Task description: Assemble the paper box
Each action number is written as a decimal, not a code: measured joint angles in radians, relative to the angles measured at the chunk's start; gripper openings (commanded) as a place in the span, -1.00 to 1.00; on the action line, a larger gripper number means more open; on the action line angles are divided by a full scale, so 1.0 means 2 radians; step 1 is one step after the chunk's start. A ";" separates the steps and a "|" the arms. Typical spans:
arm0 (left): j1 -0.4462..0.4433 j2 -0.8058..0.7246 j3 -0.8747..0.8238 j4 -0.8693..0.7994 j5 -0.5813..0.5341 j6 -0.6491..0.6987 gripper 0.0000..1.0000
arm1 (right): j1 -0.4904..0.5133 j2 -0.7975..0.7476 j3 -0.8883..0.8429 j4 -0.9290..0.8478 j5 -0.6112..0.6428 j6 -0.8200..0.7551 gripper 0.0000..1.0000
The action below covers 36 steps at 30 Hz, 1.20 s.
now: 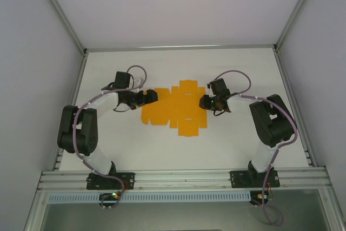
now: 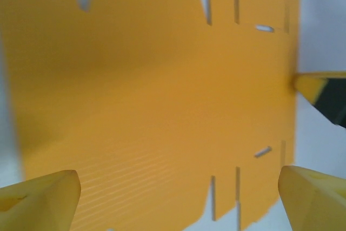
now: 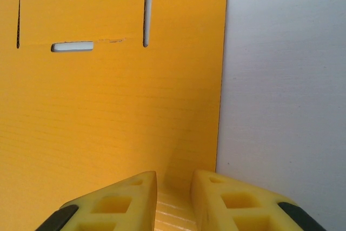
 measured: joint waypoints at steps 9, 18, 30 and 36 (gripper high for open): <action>-0.008 0.069 0.048 -0.062 -0.076 0.022 0.82 | 0.000 0.000 0.004 -0.007 0.000 -0.002 -0.47; -0.024 0.091 0.078 -0.089 -0.090 0.026 0.78 | 0.000 0.001 0.004 -0.007 0.000 -0.002 -0.48; -0.017 0.047 0.012 0.008 -0.005 -0.023 0.61 | -0.018 0.001 -0.006 0.020 0.008 -0.002 -0.47; -0.016 -0.051 -0.021 0.076 0.041 -0.064 0.42 | -0.026 -0.001 -0.023 0.057 0.017 -0.002 -0.47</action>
